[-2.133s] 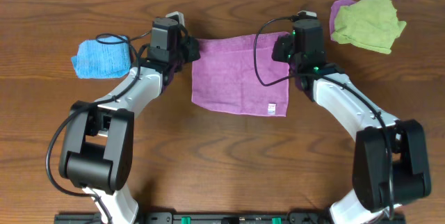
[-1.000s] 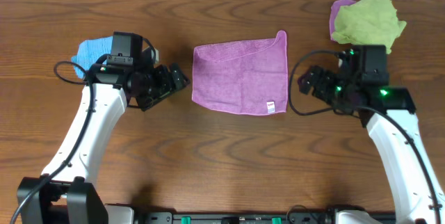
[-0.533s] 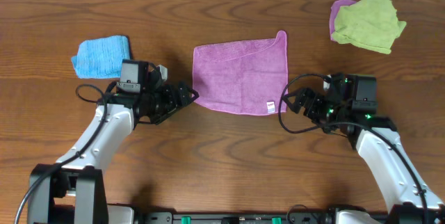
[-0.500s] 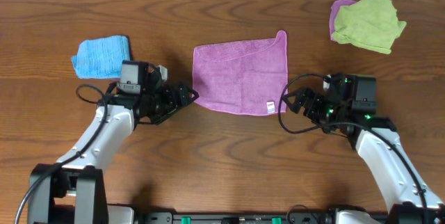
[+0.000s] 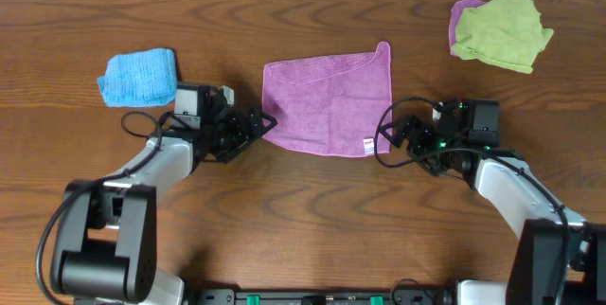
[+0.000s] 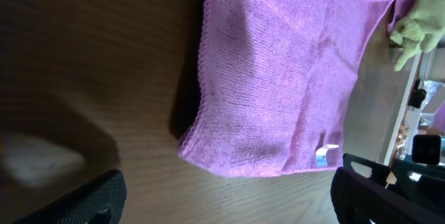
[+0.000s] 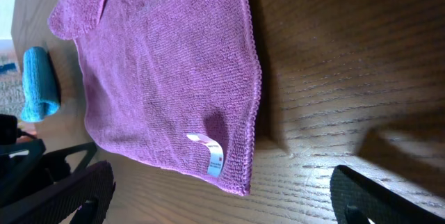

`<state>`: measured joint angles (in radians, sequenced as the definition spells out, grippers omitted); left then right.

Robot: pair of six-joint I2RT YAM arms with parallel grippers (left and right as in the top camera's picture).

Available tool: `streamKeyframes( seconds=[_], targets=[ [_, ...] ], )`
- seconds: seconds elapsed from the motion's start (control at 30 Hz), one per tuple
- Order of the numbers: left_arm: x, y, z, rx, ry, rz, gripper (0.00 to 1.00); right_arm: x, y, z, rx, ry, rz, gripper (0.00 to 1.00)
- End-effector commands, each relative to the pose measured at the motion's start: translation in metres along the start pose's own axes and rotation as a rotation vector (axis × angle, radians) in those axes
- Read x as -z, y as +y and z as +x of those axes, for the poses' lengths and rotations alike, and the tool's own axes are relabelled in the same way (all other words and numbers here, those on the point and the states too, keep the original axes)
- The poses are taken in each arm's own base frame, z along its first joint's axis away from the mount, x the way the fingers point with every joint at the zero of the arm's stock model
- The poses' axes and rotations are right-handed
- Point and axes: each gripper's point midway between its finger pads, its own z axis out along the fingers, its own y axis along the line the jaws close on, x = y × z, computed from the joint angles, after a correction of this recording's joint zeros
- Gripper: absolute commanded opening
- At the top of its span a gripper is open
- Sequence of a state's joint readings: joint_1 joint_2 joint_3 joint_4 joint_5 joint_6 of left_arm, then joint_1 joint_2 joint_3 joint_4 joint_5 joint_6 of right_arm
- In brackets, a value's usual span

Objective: Fold the cloth
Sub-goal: 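Move both grippers to the purple cloth's near corners and grasp them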

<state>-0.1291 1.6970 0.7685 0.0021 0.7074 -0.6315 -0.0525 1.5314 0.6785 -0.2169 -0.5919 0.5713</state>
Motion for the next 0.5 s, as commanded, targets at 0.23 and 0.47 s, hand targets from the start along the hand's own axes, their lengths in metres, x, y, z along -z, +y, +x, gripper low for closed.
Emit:
streamKeyframes(
  seconds=[0.23,0.47],
  targets=[
    [-0.023,-0.009,0.013,-0.011,0.03,0.013,0.95,-0.006,0.004,0.008,-0.01,0.016,0.008,0.97],
    [-0.024,-0.005,0.009,-0.019,0.001,-0.019,0.95,-0.014,0.005,0.01,-0.013,0.02,0.021,0.95]
  ],
)
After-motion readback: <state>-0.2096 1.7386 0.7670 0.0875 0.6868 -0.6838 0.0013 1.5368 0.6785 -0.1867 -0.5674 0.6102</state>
